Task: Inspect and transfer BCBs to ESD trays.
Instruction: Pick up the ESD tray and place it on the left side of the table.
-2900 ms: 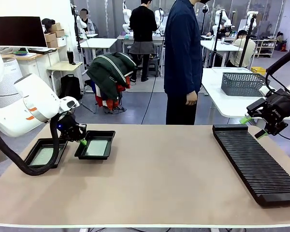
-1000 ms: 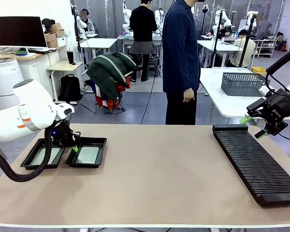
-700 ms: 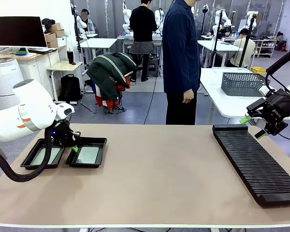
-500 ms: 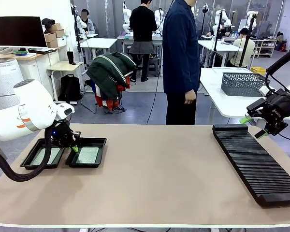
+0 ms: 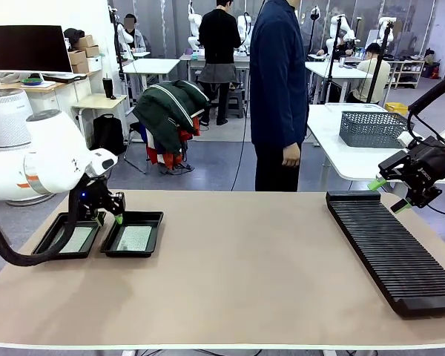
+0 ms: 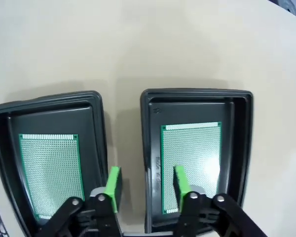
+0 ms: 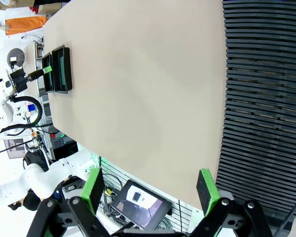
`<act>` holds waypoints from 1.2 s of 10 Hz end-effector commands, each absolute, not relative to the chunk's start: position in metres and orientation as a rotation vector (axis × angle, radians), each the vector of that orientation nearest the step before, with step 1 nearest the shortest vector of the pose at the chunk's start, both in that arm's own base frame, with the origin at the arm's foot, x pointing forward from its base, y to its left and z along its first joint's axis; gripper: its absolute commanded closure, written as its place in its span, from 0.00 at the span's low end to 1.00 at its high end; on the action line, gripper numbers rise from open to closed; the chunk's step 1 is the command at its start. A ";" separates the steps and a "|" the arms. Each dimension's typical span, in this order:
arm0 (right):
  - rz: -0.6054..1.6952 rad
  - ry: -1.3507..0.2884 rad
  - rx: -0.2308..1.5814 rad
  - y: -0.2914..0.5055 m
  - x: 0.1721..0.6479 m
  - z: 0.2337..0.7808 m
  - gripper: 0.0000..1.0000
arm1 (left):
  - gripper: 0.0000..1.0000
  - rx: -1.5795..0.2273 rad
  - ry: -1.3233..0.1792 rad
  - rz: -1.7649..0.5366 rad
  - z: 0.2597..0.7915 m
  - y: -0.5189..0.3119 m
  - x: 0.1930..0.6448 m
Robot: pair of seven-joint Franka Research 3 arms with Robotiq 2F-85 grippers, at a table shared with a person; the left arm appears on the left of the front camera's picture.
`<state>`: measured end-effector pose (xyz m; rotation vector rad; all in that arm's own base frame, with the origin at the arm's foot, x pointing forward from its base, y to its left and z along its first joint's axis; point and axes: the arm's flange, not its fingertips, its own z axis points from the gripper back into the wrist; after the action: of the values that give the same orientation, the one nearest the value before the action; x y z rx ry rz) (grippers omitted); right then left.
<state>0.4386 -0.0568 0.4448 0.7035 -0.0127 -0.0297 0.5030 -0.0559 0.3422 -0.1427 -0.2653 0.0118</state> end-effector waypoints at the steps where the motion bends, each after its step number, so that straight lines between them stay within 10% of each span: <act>1: -0.054 -0.028 0.698 -0.055 0.436 0.444 0.00 | 0.21 -0.108 -0.281 -0.018 0.372 -0.069 0.488; 4: -0.054 -0.028 0.698 -0.055 0.436 0.444 0.00 | 0.00 -0.023 -0.284 -0.044 0.441 -0.076 0.477; 12: -0.054 -0.028 0.698 -0.055 0.436 0.444 0.00 | 0.00 0.026 -0.175 -0.082 0.494 -0.075 0.469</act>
<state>0.4386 -0.0567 0.4447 0.7035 -0.0126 -0.0298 0.4660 -0.0744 0.4908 -0.0009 -0.1941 -0.0836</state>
